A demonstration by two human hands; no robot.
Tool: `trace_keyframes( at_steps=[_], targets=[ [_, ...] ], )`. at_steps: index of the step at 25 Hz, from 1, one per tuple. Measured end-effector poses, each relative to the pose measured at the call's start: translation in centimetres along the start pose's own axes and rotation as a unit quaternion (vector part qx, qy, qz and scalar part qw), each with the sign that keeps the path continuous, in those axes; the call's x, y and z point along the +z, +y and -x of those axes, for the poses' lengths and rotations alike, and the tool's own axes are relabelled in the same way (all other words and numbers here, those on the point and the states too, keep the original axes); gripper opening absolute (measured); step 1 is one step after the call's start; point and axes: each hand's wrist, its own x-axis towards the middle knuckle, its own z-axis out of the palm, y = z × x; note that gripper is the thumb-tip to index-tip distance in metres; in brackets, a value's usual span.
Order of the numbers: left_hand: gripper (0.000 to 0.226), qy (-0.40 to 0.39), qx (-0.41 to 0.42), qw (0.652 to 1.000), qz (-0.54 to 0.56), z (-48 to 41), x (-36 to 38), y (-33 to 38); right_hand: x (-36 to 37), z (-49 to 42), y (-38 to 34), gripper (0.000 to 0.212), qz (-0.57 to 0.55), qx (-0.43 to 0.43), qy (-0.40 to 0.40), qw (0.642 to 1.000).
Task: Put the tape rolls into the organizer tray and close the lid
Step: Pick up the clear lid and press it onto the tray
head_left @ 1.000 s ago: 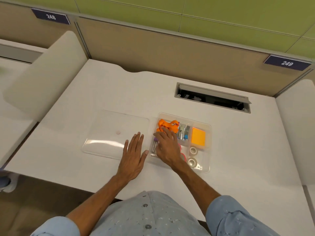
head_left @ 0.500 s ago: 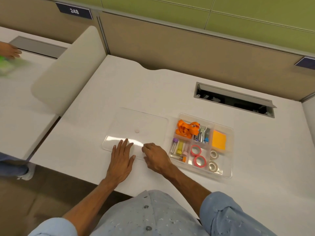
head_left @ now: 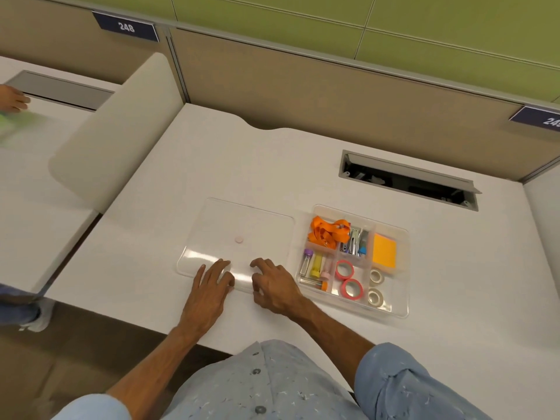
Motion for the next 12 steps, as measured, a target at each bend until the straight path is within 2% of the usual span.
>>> trace_keyframes(
  at_steps=[2, 4, 5, 7, 9, 10, 12],
  targets=[
    [0.017, 0.025, 0.017, 1.000, -0.003, 0.1, -1.1, 0.2, -1.5, -0.1, 0.1, 0.019, -0.044, -0.015, 0.004, 0.999],
    [0.024, 0.060, 0.012, 0.998, 0.012, 0.0, -2.6, 0.5, -3.0, 0.1, 0.6, 0.018, -0.142, -0.019, 0.029, 0.989],
    [0.022, 0.079, 0.004, 0.996, 0.027, -0.3, -3.3, 0.6, -3.8, 0.3, 1.0, 0.025, -0.206, -0.009, 0.045, 0.978],
    [0.022, 0.120, -0.014, 0.991, 0.053, -1.3, -5.0, 0.7, -4.8, 0.6, 2.6, 0.056, -0.274, 0.026, 0.092, 0.957],
    [0.025, 0.151, -0.017, 0.986, 0.061, -2.7, -6.4, 0.6, -5.3, 0.5, 4.5, 0.078, -0.234, 0.070, 0.107, 0.964],
    [0.027, 0.161, -0.011, 0.985, 0.060, -3.3, -7.1, 0.6, -5.5, 0.1, 5.0, 0.077, -0.191, 0.075, 0.106, 0.973],
    [0.027, 0.176, 0.005, 0.983, 0.054, -4.2, -8.2, 0.4, -5.7, -0.8, 5.3, 0.061, -0.126, 0.059, 0.119, 0.983]
  ],
)
